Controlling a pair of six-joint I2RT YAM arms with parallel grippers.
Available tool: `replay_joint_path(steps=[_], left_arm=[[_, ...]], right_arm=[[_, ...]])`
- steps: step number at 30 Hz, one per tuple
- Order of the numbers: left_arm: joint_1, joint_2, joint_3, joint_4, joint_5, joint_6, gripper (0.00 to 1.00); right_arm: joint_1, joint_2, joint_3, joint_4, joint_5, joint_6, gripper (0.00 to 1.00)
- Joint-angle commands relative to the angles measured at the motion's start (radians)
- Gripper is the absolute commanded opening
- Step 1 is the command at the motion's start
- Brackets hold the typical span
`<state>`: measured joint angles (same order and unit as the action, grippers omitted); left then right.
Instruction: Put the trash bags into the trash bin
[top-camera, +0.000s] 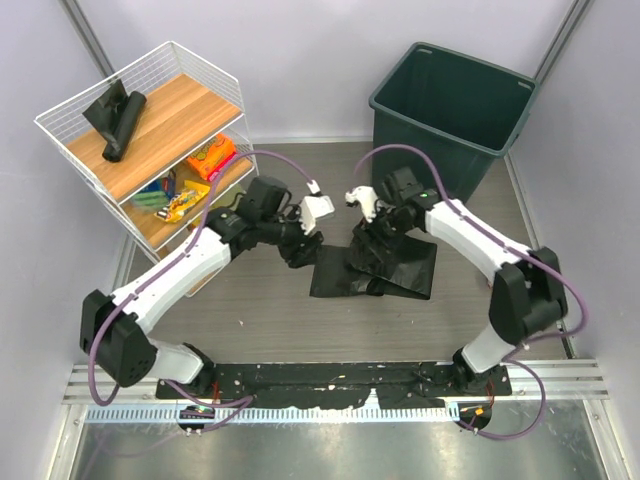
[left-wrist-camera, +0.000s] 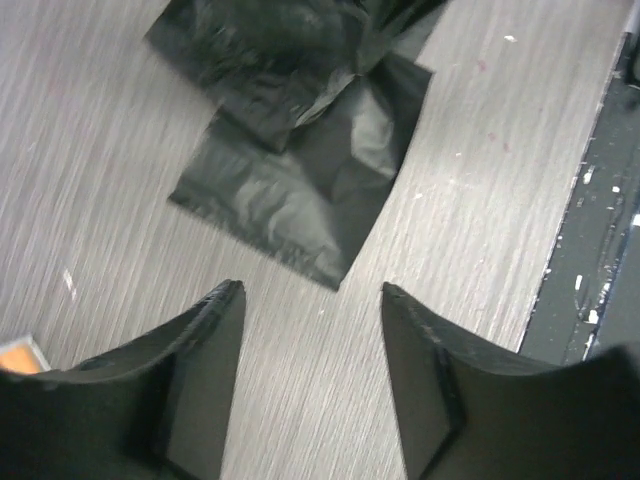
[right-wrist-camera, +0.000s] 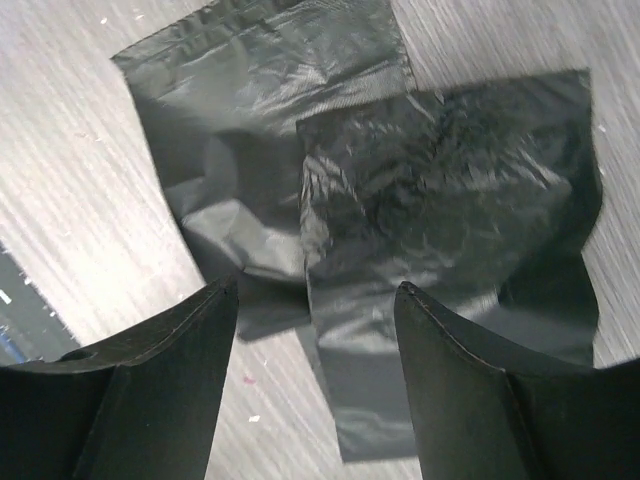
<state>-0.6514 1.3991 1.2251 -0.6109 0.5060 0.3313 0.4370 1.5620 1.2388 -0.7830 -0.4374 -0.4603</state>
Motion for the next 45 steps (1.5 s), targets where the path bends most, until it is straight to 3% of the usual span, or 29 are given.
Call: replay_joint_path(steps=[1, 12, 14, 17, 19, 27, 30, 33, 37, 41, 45], left_arm=[[0.081, -0.098, -0.055, -0.023, -0.047, -0.008, 0.64], [0.162, -0.192, -0.110, -0.087, -0.061, 0.026, 0.69], [0.165, -0.195, -0.111, -0.092, -0.061, 0.031, 0.69], [0.165, -0.195, -0.110, -0.090, -0.061, 0.032, 0.69], [0.165, -0.195, -0.110, -0.087, -0.060, 0.032, 0.70], [0.167, -0.170, -0.105, -0.007, -0.037, 0.002, 0.70], [0.167, -0.150, -0.095, 0.042, -0.020, -0.029, 0.70], [0.167, -0.132, -0.078, 0.094, 0.002, -0.075, 0.70], [0.167, -0.115, -0.047, 0.161, 0.054, -0.133, 0.70], [0.167, -0.098, -0.013, 0.188, 0.155, -0.144, 0.70], [0.167, -0.081, 0.033, 0.165, 0.261, -0.111, 0.71]], right_arm=[[0.071, 0.118, 0.057, 0.125, 0.101, 0.019, 0.69], [0.161, 0.334, 0.096, 0.195, 0.273, -0.026, 0.72], [0.164, 0.340, 0.084, 0.212, 0.292, -0.032, 0.66], [0.164, 0.343, 0.076, 0.223, 0.310, -0.034, 0.46], [0.164, 0.337, 0.079, 0.211, 0.296, -0.034, 0.38], [0.164, 0.276, 0.157, 0.099, 0.233, -0.046, 0.13], [0.164, 0.238, 0.208, 0.042, 0.160, -0.046, 0.02], [0.163, 0.176, 0.273, -0.050, 0.074, -0.063, 0.01], [0.140, 0.096, 0.344, -0.169, -0.157, -0.100, 0.01], [0.097, 0.079, 0.479, -0.392, -0.384, -0.204, 0.01], [0.080, 0.164, 0.672, -0.715, -0.501, -0.378, 0.02]])
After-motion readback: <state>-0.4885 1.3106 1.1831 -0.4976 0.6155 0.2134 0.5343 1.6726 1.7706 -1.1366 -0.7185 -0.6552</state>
